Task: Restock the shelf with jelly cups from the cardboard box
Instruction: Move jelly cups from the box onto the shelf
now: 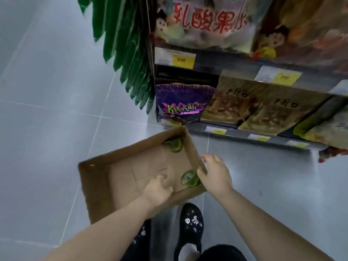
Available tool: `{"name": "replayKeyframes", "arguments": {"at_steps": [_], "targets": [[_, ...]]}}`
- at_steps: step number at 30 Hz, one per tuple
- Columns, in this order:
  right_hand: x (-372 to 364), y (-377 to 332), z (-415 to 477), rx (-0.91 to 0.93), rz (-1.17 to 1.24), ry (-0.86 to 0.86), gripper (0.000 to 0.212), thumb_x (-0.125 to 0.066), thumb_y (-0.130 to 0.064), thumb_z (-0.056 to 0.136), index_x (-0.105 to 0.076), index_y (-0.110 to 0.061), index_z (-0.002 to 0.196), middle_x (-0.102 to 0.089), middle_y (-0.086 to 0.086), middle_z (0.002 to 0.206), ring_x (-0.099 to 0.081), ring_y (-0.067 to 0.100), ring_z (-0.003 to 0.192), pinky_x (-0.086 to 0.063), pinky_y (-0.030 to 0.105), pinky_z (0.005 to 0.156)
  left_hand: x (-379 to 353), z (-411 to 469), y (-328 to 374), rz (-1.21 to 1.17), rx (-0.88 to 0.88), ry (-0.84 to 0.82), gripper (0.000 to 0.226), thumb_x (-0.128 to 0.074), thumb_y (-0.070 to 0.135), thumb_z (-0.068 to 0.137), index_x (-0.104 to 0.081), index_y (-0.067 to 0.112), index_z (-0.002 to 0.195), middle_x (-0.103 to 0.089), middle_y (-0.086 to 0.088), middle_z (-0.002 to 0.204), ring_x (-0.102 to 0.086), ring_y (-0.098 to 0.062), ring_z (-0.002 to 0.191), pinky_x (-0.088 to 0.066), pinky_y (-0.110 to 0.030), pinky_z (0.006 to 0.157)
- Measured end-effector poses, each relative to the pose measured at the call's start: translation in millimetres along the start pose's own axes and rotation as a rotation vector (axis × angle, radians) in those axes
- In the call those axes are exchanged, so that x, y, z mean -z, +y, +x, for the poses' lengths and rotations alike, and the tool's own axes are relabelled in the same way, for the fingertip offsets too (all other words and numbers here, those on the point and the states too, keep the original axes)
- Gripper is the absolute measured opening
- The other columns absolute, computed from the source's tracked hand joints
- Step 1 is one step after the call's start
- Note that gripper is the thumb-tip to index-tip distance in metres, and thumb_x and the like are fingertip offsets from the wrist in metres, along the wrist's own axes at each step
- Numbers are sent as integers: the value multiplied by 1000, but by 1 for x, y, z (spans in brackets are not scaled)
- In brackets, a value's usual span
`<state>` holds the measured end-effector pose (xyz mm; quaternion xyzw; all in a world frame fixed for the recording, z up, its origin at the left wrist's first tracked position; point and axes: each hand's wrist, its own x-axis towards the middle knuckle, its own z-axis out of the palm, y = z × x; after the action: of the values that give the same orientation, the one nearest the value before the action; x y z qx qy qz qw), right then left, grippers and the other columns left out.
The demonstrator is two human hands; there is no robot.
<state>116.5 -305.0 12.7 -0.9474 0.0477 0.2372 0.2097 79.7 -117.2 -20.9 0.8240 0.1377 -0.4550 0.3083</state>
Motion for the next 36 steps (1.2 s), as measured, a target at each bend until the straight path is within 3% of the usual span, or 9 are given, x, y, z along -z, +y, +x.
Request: {"name": "replayKeyframes", "arguments": {"at_steps": [5, 11, 16, 18, 21, 25, 29, 32, 36], "targets": [[-56, 23, 50, 183, -156, 33, 56, -52, -25, 93, -33, -32, 145, -36, -4, 147, -31, 18, 135, -27, 32, 108, -61, 105, -1, -227, 98, -54, 55, -57, 23, 93, -37, 9, 142, -44, -14, 141, -46, -30, 128, -36, -30, 104], [-90, 59, 81, 173, -133, 47, 84, -43, -4, 92, 3, -43, 150, -7, -6, 161, -34, 25, 137, -43, 37, 100, -113, 197, -10, -207, 148, -181, 98, -68, 72, 60, -44, 13, 134, -52, -8, 133, -53, -25, 114, -43, -35, 97], [-97, 63, 80, 155, -55, 63, 92, -41, 1, 91, 17, -46, 146, -29, -2, 153, -52, 18, 87, -45, 32, 74, -121, 214, 18, -464, 160, -158, 114, -81, 61, 55, -32, 8, 143, -47, -12, 137, -49, -32, 119, -48, -39, 91], [-106, 58, 76, 152, -121, 58, 99, -43, 5, 89, 22, -44, 145, -30, -1, 153, -50, 18, 81, -45, 32, 69, -122, 210, 24, -450, 122, -151, 80, -69, 38, 85, -29, 3, 145, -42, -8, 140, -42, -34, 131, -44, -30, 95], [-113, 49, 74, 195, -218, 90, 101, -46, 7, 86, 22, -36, 147, -23, -1, 157, -57, 24, 96, -47, 33, 72, -120, 205, 21, -360, 107, -154, 55, -60, 22, 93, -40, 1, 140, -48, -14, 139, -45, -32, 131, -43, -25, 96], [-104, 47, 77, 171, -251, 136, 92, -51, -3, 87, 8, -28, 153, -11, 1, 161, -40, 28, 131, -40, 36, 97, -99, 220, -11, -244, 191, -61, 115, -78, 70, 51, -36, 14, 142, -44, -13, 142, -45, -32, 127, -40, -41, 106], [-103, 26, 92, 385, -308, 504, 68, -61, -7, 76, -45, -10, 141, -43, 14, 147, -40, 32, 135, -31, 46, 110, -63, 220, -42, -293, 216, 60, 135, -73, 83, 36, -32, 14, 146, -38, -13, 147, -42, -34, 131, -37, -44, 109], [-119, -9, 105, 485, -261, 337, 56, -55, -16, 89, -42, -16, 143, -42, 7, 148, -38, 25, 135, -31, 39, 110, -32, 212, -60, -321, 194, 174, 113, -74, 67, 62, -28, 8, 147, -37, -15, 148, -39, -33, 133, -37, -39, 109], [-155, -25, 131, 158, -88, -3, 71, -56, -35, 93, -17, -23, 151, -33, 6, 150, -35, 28, 135, -36, 42, 109, 5, 197, -93, -209, 144, 220, 94, -69, 64, 71, -41, 6, 139, -49, -16, 138, -50, -31, 123, -45, -28, 94]]}}
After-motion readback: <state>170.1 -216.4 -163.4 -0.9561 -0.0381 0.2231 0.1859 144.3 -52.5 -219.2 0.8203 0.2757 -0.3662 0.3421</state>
